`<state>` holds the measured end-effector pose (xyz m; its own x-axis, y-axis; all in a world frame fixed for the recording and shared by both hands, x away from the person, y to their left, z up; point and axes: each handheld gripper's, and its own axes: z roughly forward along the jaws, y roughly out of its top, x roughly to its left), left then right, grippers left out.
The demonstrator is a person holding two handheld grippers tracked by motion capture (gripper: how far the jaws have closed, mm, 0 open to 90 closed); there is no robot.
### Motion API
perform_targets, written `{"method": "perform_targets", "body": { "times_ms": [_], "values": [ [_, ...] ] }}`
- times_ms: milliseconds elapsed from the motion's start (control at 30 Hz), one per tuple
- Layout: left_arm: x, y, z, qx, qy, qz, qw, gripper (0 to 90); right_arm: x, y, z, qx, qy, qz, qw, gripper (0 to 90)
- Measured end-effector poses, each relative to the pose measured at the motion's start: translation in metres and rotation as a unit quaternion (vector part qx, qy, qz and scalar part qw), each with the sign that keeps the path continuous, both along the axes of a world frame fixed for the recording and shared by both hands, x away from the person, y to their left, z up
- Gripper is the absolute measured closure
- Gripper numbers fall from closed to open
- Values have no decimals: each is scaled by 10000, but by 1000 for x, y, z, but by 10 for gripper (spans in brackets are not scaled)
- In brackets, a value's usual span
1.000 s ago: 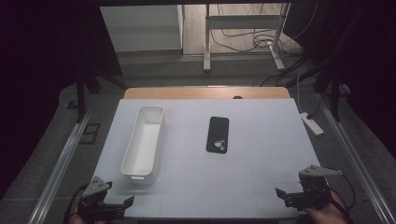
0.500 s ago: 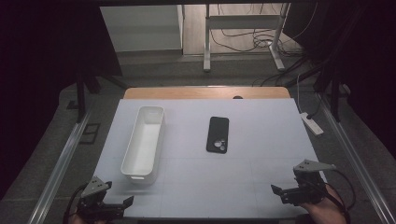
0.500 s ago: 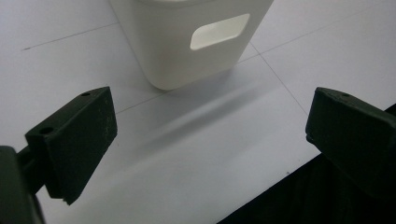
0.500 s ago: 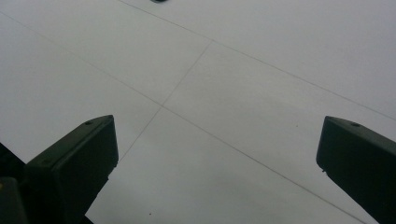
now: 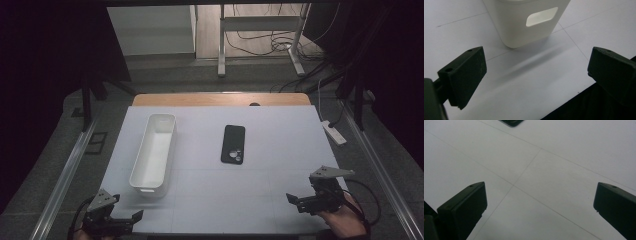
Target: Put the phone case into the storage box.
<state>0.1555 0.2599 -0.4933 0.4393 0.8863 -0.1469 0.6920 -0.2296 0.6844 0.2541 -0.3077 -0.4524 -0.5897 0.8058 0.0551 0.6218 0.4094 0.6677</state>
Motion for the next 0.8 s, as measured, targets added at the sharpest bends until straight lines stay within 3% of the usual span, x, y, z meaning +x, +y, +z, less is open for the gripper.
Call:
{"method": "perform_targets", "body": {
  "times_ms": [800],
  "values": [
    [1,-1,0,48,34,-9,10000,29,26,12,5,-69,5,209,9998,0]
  ]
}}
